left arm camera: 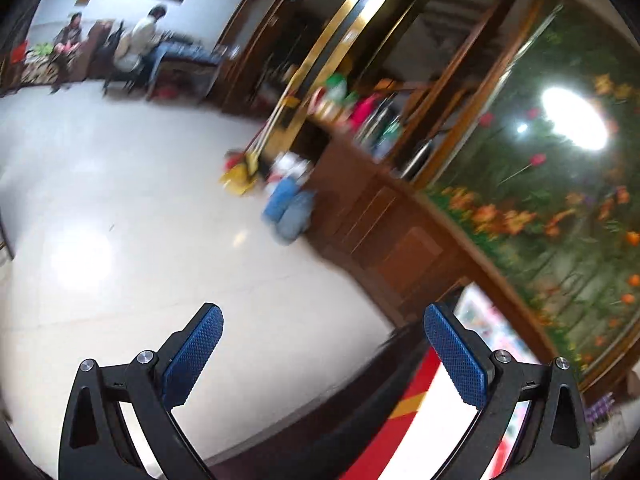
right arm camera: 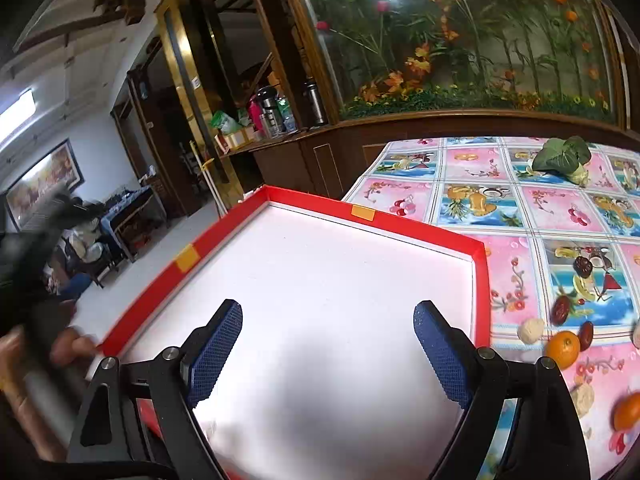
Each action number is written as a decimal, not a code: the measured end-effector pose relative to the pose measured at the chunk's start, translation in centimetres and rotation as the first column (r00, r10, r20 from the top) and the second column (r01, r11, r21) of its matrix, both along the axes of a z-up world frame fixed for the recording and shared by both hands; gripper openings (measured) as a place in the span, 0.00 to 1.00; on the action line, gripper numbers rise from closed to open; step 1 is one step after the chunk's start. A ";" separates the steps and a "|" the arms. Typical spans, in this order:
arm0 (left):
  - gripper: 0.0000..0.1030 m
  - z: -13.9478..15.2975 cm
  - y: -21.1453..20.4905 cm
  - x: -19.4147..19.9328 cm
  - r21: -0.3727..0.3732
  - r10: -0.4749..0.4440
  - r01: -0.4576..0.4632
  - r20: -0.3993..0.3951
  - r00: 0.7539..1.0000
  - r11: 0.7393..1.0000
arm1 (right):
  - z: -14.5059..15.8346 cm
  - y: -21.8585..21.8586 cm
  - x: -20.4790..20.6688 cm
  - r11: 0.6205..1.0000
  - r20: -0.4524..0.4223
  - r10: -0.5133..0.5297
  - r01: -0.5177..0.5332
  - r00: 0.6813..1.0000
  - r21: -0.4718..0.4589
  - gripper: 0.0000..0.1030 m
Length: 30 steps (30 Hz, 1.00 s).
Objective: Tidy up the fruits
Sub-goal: 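Swing both tools from the room toward the table beside the tray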
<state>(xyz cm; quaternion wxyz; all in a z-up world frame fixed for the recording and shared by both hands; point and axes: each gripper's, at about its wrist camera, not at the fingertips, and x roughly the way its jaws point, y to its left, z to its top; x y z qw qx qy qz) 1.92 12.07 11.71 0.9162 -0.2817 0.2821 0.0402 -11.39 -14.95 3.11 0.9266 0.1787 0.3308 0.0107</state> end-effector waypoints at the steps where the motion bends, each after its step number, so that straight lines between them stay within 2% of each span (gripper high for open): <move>1: 0.99 0.6 -0.1 1.1 0.009 -0.007 0.007 -0.031 0.999 1.000 | 0.1 -0.5 0.2 1.000 -0.022 0.009 -0.008 1.000 0.024 0.86; 3: 0.99 1.9 -0.7 3.7 0.082 -0.039 0.046 -0.087 0.995 0.996 | 0.2 -2.0 -0.8 0.995 -0.042 0.028 -0.024 0.999 0.092 0.86; 5: 0.99 4.6 -2.4 4.9 0.182 -0.072 0.088 -0.091 0.993 0.979 | 0.3 -1.7 -1.0 0.989 -0.035 0.052 -0.047 0.998 0.140 0.86; 8: 0.99 8.5 -5.9 5.7 0.305 -0.146 0.161 -0.072 0.987 0.939 | 0.3 -2.1 -1.3 0.992 -0.050 0.038 -0.032 0.998 0.123 0.86; 9: 0.99 10.4 -9.8 6.6 0.336 -0.171 0.181 -0.058 0.984 0.924 | 0.8 -2.3 -1.8 0.993 -0.058 0.027 -0.020 0.998 0.118 0.86; 10: 0.99 9.5 -12.0 6.0 0.359 -0.201 0.205 -0.048 0.978 0.911 | 1.2 -2.5 -2.5 0.996 -0.077 0.012 -0.005 0.997 0.093 0.86; 12: 0.99 9.3 -14.8 4.8 0.394 -0.294 0.291 -0.056 0.954 0.872 | 1.7 -3.1 -3.3 0.999 -0.115 -0.034 0.035 0.993 0.008 0.86; 13: 0.99 9.3 -15.7 4.5 0.396 -0.351 0.348 -0.067 0.934 0.850 | 2.2 -3.9 -4.1 0.996 -0.142 -0.066 0.058 0.988 -0.062 0.86; 14: 0.99 9.8 -17.5 4.7 0.385 -0.434 0.430 -0.080 0.897 0.817 | 2.5 -4.5 -4.8 0.991 -0.162 -0.092 0.075 0.982 -0.108 0.86; 15: 0.99 8.7 -17.9 3.4 0.378 -0.482 0.478 -0.091 0.871 0.793 | 2.6 -5.1 -5.4 0.984 -0.182 -0.119 0.092 0.976 -0.152 0.86; 16: 0.99 8.8 -19.1 3.4 0.373 -0.534 0.533 -0.111 0.838 0.759 | 2.4 -6.4 -6.3 0.974 -0.201 -0.152 0.113 0.968 -0.197 0.86; 18: 0.99 8.3 -21.3 3.0 0.342 -0.636 0.647 -0.161 0.754 0.681 | 2.2 -8.5 -8.1 0.962 -0.229 -0.194 0.140 0.954 -0.233 0.86; 20: 0.99 8.1 -24.2 3.9 0.302 -0.727 0.753 -0.217 0.652 0.585 | 1.8 -10.2 -9.9 0.954 -0.243 -0.232 0.171 0.942 -0.247 0.86; 21: 0.99 6.6 -23.6 1.0 0.297 -0.746 0.777 -0.233 0.623 0.555 | 1.7 -11.2 -11.0 0.947 -0.246 -0.259 0.195 0.934 -0.255 0.86; 22: 0.99 6.0 -24.0 0.4 0.292 -0.764 0.799 -0.250 0.595 0.527 | 1.8 -11.9 -11.7 0.943 -0.248 -0.276 0.211 0.929 -0.259 0.86; 24: 0.99 5.3 -24.7 -0.6 0.280 -0.789 0.832 -0.279 0.548 0.479 | 1.4 -13.5 -13.3 0.930 -0.262 -0.320 0.249 0.910 -0.272 0.86; 26: 0.99 5.2 -25.8 0.1 0.272 -0.815 0.865 -0.306 0.493 0.421 | 0.8 -14.9 -14.7 0.917 -0.280 -0.356 0.277 0.891 -0.286 0.86; 27: 0.99 5.2 -25.2 -1.0 0.277 -0.823 0.876 -0.316 0.472 0.395 | 0.8 -15.3 -15.3 0.913 -0.288 -0.369 0.286 0.884 -0.292 0.86; 28: 0.99 5.0 -25.1 -1.8 0.285 -0.827 0.880 -0.322 0.460 0.379 | 0.7 -15.7 -15.9 0.909 -0.298 -0.378 0.292 0.876 -0.297 0.86; 30: 0.99 5.0 -25.3 -0.6 0.304 -0.829 0.883 -0.334 0.450 0.357 | 0.7 -16.1 -16.7 0.909 -0.302 -0.382 0.295 0.874 -0.294 0.86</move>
